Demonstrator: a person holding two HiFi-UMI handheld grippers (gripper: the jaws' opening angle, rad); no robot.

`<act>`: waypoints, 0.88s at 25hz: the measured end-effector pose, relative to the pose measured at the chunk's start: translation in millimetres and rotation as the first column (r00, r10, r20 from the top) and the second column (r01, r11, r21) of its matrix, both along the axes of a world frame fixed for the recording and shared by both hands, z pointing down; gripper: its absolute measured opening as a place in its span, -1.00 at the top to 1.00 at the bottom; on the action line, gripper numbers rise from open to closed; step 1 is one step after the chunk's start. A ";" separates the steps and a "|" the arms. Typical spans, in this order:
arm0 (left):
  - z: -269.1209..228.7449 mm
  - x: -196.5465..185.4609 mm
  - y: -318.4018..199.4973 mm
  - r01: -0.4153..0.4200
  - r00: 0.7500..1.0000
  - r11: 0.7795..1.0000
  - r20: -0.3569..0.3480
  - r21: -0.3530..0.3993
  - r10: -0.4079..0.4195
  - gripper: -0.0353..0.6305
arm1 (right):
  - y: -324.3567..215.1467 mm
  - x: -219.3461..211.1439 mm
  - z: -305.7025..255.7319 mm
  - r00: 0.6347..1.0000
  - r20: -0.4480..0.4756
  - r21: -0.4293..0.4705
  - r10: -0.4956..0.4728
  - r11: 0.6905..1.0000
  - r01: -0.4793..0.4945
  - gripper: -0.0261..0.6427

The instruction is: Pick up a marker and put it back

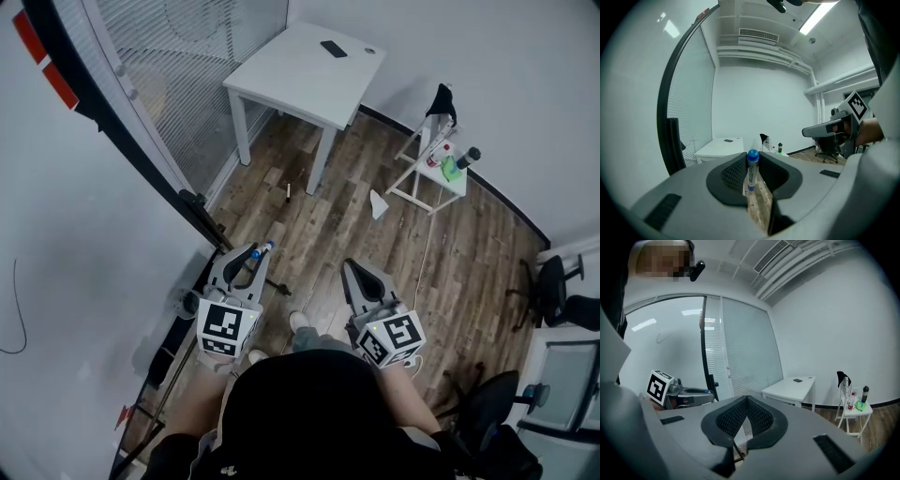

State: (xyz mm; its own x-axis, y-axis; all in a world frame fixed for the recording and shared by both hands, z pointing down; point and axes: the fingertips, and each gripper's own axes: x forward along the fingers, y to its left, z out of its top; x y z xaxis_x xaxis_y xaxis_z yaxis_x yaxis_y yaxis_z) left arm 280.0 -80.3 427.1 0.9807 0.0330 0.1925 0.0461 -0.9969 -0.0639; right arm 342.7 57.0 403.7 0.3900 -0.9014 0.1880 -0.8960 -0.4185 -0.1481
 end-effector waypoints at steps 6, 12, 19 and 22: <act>-7.6 -12.1 -13.1 0.044 0.999 0.999 -0.007 -0.003 -0.044 0.64 | -12.9 -6.5 0.8 0.999 0.013 0.005 -0.041 0.999 0.041 0.84; -12.5 -42.0 -32.9 0.140 0.990 0.990 -0.012 0.004 -0.140 0.64 | -34.2 -24.2 0.1 0.992 0.014 0.009 -0.126 0.992 0.125 0.84; -10.5 -92.4 -56.4 0.282 0.959 0.959 0.004 0.007 -0.282 0.64 | -68.2 -55.0 0.9 0.965 0.022 0.009 -0.263 0.965 0.262 0.84; -10.2 -117.7 -65.8 0.345 0.938 0.938 0.007 0.004 -0.345 0.64 | -83.1 -72.5 1.9 0.946 0.028 0.007 -0.322 0.947 0.322 0.84</act>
State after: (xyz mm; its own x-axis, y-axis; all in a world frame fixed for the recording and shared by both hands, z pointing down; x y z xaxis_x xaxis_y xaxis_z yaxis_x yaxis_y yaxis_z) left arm 162.3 -146.0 416.9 0.9302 -0.3080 0.1996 -0.3004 -0.9514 -0.0680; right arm 270.3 -26.1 405.6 0.0730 -0.9785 0.1927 -0.9786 -0.1076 -0.1757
